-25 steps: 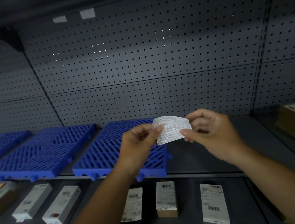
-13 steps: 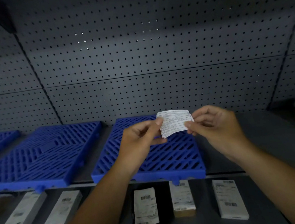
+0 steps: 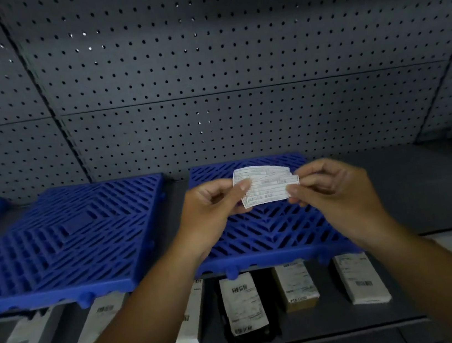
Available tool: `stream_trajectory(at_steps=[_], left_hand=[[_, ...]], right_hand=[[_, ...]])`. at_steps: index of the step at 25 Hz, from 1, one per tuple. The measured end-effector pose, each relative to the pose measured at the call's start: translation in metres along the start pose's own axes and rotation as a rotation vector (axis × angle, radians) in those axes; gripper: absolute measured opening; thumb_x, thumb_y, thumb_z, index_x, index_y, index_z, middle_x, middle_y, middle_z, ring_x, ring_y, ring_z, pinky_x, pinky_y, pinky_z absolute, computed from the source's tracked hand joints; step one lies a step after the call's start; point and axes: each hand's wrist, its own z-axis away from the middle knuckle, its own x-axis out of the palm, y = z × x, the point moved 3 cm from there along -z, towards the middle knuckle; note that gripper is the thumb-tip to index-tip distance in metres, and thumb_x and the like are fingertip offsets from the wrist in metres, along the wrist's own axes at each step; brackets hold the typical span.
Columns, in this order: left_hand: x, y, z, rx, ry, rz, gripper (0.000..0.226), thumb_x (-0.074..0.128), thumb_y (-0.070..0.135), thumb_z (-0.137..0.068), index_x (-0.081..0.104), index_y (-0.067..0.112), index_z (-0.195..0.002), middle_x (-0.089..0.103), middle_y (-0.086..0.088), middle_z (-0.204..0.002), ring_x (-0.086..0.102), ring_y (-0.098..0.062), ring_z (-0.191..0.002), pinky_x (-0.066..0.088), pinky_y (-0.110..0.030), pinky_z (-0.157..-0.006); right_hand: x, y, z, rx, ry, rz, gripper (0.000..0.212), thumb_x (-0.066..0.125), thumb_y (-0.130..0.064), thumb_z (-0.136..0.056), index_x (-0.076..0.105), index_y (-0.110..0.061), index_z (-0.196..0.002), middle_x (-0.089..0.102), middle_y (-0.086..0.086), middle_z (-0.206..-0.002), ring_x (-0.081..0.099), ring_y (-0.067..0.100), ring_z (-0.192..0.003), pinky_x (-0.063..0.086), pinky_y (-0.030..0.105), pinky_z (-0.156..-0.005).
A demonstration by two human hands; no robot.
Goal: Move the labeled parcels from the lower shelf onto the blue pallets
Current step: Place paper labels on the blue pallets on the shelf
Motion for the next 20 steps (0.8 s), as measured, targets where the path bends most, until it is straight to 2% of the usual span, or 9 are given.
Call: stream_trajectory(at_steps=[4,7,9,14,20], left_hand=[[-0.006,0.010,-0.002,0.024,0.086,0.027,0.020,0.071,0.020,-0.096,0.079,0.005,-0.104,0.080,-0.004,-0.100,0.076,-0.020,-0.097,0.063,-0.031,-0.082],[-0.013,0.023,-0.002,0.057,0.114,0.045,0.016,0.070,0.018,-0.096,0.079,0.006,-0.100,0.080,0.001,-0.092,0.077,-0.015,-0.091,0.062,-0.027,-0.080],[-0.012,0.031,-0.002,0.079,0.096,0.018,0.017,0.070,0.019,-0.096,0.079,0.006,-0.102,0.081,-0.001,-0.097,0.077,-0.017,-0.091,0.061,-0.022,-0.079],[-0.003,0.039,0.002,0.113,0.096,-0.015,0.016,0.072,0.021,-0.094,0.079,0.007,-0.097,0.081,-0.002,-0.097,0.077,-0.015,-0.088,0.060,-0.021,-0.078],[0.002,0.040,0.004,0.131,0.105,-0.076,0.019,0.075,0.029,-0.090,0.080,0.011,-0.094,0.080,-0.004,-0.094,0.075,-0.017,-0.081,0.060,-0.026,-0.081]], right_hand=[[-0.008,-0.002,-0.003,0.007,0.000,0.061,0.024,0.079,-0.005,-0.083,0.071,-0.015,-0.103,0.077,0.003,-0.083,0.076,0.019,-0.075,0.059,0.022,-0.069],[-0.018,0.006,-0.001,0.121,-0.049,0.130,0.023,0.079,-0.002,-0.081,0.071,-0.011,-0.101,0.077,0.003,-0.079,0.075,0.020,-0.068,0.058,0.021,-0.062],[-0.018,0.014,0.004,0.176,-0.088,0.201,0.021,0.080,-0.005,-0.080,0.072,-0.011,-0.098,0.077,0.001,-0.077,0.074,0.017,-0.065,0.056,0.018,-0.059],[-0.017,0.029,0.011,0.213,-0.079,0.294,0.011,0.081,-0.013,-0.081,0.073,-0.018,-0.086,0.077,-0.004,-0.076,0.073,0.010,-0.069,0.059,0.028,-0.068],[-0.015,0.031,0.015,0.120,-0.018,0.530,0.012,0.080,-0.020,-0.081,0.070,-0.025,-0.080,0.072,-0.010,-0.075,0.066,-0.003,-0.070,0.048,0.008,-0.057]])
